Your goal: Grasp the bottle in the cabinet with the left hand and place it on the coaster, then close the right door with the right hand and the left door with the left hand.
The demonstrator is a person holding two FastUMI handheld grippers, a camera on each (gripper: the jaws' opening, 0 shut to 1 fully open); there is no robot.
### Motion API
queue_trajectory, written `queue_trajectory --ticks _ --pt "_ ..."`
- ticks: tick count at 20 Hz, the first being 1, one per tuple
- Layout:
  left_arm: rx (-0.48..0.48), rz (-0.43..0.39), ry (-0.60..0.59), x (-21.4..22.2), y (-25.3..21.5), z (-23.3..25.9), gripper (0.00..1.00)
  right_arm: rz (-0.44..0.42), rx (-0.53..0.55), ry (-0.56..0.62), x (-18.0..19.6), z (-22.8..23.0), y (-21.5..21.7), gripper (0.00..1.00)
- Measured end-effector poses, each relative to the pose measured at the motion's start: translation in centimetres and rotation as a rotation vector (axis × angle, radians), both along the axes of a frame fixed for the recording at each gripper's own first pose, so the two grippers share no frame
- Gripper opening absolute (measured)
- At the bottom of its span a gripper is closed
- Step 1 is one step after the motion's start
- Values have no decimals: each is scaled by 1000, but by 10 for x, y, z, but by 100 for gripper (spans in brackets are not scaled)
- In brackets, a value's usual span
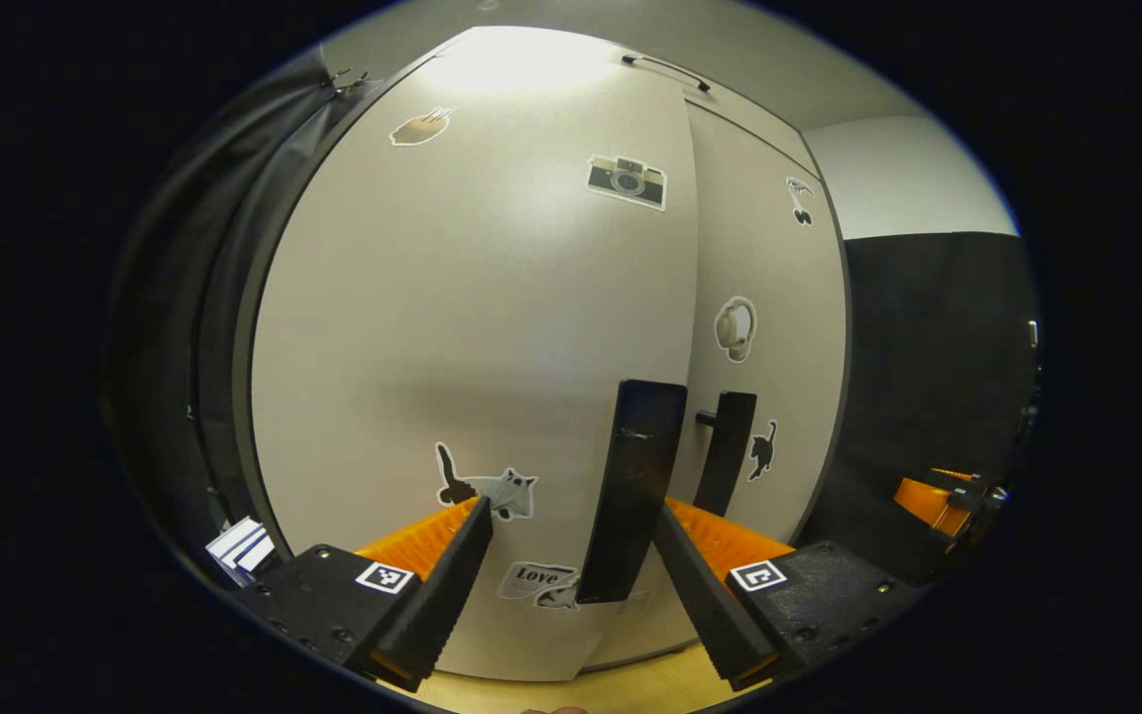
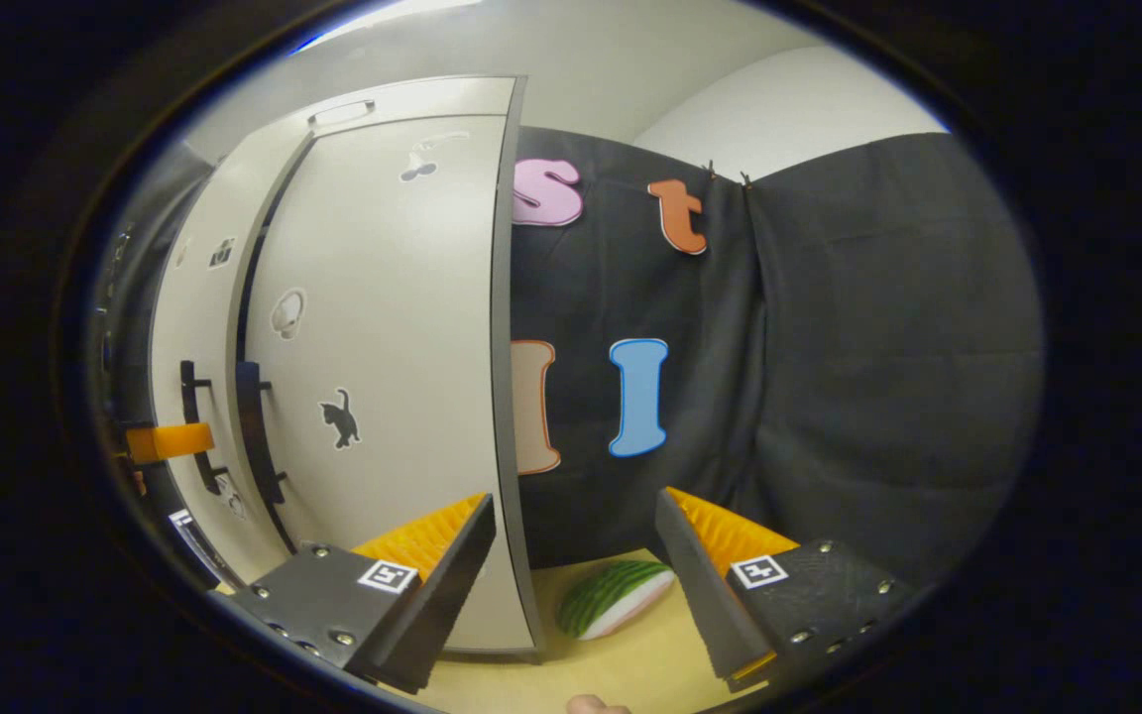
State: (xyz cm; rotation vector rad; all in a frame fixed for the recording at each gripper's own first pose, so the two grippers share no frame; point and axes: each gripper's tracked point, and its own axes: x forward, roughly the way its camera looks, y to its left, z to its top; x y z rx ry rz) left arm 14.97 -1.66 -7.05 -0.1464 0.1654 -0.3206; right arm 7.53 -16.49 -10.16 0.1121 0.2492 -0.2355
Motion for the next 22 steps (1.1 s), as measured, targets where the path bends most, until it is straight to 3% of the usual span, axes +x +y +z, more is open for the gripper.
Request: queue_trajectory --ticks 14,19,22 --pt "30 31 -3 14 -1 -2 100 53 11 2 16 -10 13 99" --pt "36 55 -7 16 0 -2 100 112 32 5 16 -8 31 99" --pt "98 77 39 11 0 -1 100 160 34 -6 12 15 48 99"
